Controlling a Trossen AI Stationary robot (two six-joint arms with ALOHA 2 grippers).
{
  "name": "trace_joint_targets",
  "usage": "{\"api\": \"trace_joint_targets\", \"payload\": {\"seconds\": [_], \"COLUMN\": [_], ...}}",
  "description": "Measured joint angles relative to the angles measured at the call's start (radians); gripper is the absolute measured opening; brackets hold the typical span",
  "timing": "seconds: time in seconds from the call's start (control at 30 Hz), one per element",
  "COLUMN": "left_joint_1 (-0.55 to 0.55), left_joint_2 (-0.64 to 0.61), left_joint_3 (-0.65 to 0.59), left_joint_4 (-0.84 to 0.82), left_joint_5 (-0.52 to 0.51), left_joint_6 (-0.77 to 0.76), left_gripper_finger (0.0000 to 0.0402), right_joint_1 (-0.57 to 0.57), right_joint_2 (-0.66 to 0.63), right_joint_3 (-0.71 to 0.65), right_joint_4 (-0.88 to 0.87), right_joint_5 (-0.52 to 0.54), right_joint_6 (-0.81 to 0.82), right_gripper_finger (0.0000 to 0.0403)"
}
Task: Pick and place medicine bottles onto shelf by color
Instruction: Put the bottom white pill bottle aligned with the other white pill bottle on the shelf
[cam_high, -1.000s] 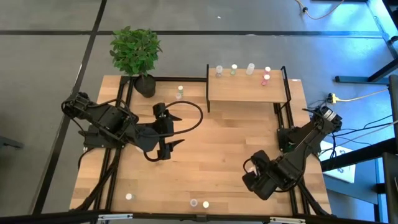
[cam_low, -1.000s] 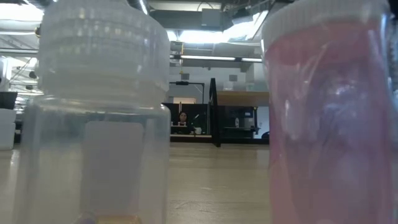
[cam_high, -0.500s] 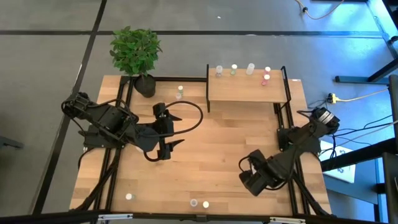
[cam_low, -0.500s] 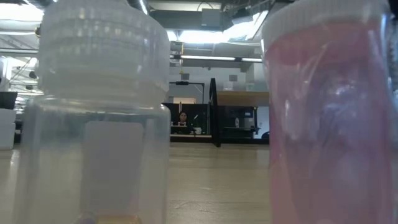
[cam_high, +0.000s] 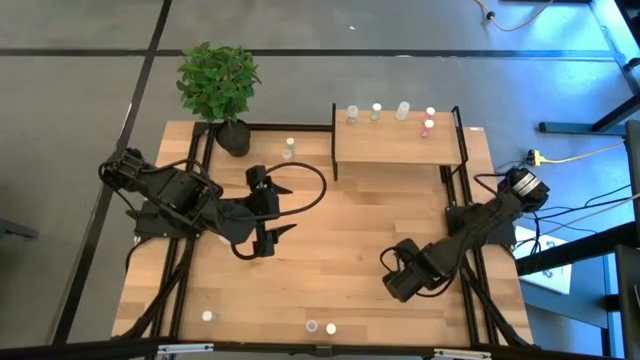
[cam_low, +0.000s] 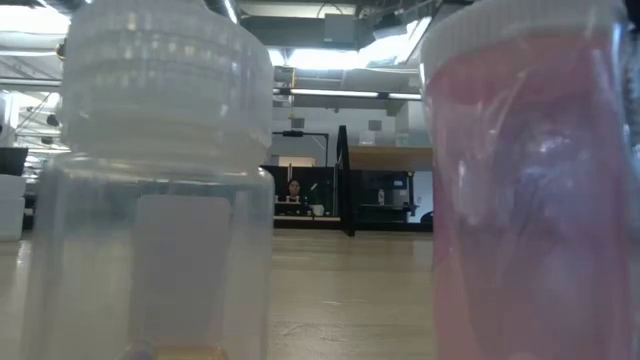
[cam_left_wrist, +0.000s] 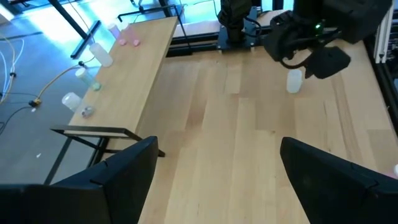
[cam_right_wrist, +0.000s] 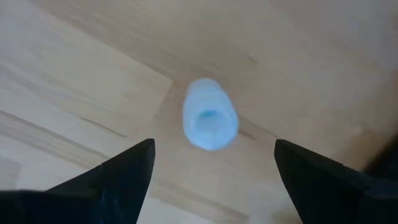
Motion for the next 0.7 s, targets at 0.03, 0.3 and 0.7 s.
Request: {"api": "trace_joint_targets", "payload": {"seconds": [0.03, 0.3, 0.7], "left_joint_1": [0.0, 0.0, 0.0], "left_joint_2": [0.0, 0.0, 0.0], "left_joint_3": [0.0, 0.0, 0.0], "left_joint_4": [0.0, 0.0, 0.0], "left_joint_5": [0.0, 0.0, 0.0], "left_joint_6": [0.0, 0.0, 0.0], "left_gripper_finger": [0.0334, 0.0334, 0.0334], "right_joint_1": [0.0, -0.018, -0.049], "right_joint_2": [-0.008, -0.029, -0.029], "right_joint_3": [-0.024, -0.146, -0.167], "right_joint_4": [0.034, 0.146, 0.208], "right_joint_5": [0.002, 0.01, 0.013], "right_joint_6": [0.0, -0.025, -0.051], "right_gripper_finger": [0.0332, 0.0332, 0.0257]}}
